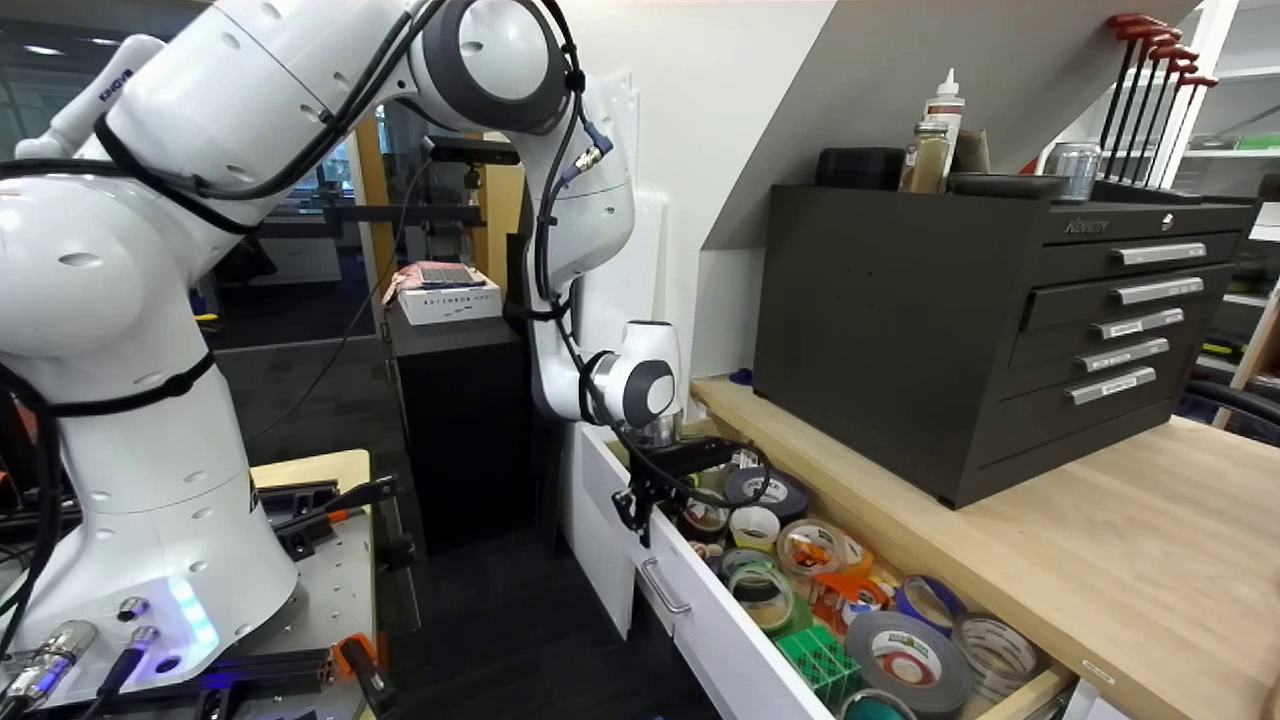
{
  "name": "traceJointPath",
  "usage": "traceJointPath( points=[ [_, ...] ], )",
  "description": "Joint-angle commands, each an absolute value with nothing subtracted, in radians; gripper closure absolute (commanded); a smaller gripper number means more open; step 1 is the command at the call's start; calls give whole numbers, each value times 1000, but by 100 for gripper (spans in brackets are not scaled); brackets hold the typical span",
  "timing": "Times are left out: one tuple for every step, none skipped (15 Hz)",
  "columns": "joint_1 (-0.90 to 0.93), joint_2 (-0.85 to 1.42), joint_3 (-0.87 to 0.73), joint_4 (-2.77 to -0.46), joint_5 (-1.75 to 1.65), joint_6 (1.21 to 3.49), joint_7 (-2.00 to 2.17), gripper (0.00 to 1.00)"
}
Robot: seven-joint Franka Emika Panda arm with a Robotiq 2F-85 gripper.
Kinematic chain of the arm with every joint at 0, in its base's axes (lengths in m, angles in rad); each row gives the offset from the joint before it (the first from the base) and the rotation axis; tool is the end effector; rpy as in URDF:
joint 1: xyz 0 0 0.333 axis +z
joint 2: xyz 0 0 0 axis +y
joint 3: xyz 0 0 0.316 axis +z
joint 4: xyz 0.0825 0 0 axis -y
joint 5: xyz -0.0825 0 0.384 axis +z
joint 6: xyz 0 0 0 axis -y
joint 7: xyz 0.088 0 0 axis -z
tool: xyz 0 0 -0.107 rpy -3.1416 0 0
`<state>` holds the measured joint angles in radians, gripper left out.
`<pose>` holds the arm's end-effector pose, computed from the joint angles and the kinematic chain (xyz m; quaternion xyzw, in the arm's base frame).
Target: Open the top white drawer fully
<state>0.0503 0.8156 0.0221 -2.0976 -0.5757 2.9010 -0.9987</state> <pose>0.5277 0.0723 0.0246 0.6866 0.7247 -0.0294 0.0504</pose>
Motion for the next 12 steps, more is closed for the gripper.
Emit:
traceJointPath(
  points=[
    [81,768,9,-2213,-617,2922,-990,87],
    [87,750,2,-2228,-617,2917,-979,87],
    [96,741,-11,-2232,-624,2918,-967,87],
    [97,731,-15,-2225,-625,2921,-963,87],
    [102,723,-19,-2223,-622,2910,-953,37],
    [105,708,-21,-2222,-616,2899,-944,35],
    [97,694,-10,-2226,-607,2887,-948,30],
    [92,668,1,-2232,-600,2872,-950,23],
    [89,644,8,-2238,-597,2859,-952,17],
    [91,617,12,-2241,-595,2841,-952,10],
    [95,593,13,-2246,-595,2824,-947,4],
    [90,567,26,-2249,-585,2792,-949,1]
  ],
)
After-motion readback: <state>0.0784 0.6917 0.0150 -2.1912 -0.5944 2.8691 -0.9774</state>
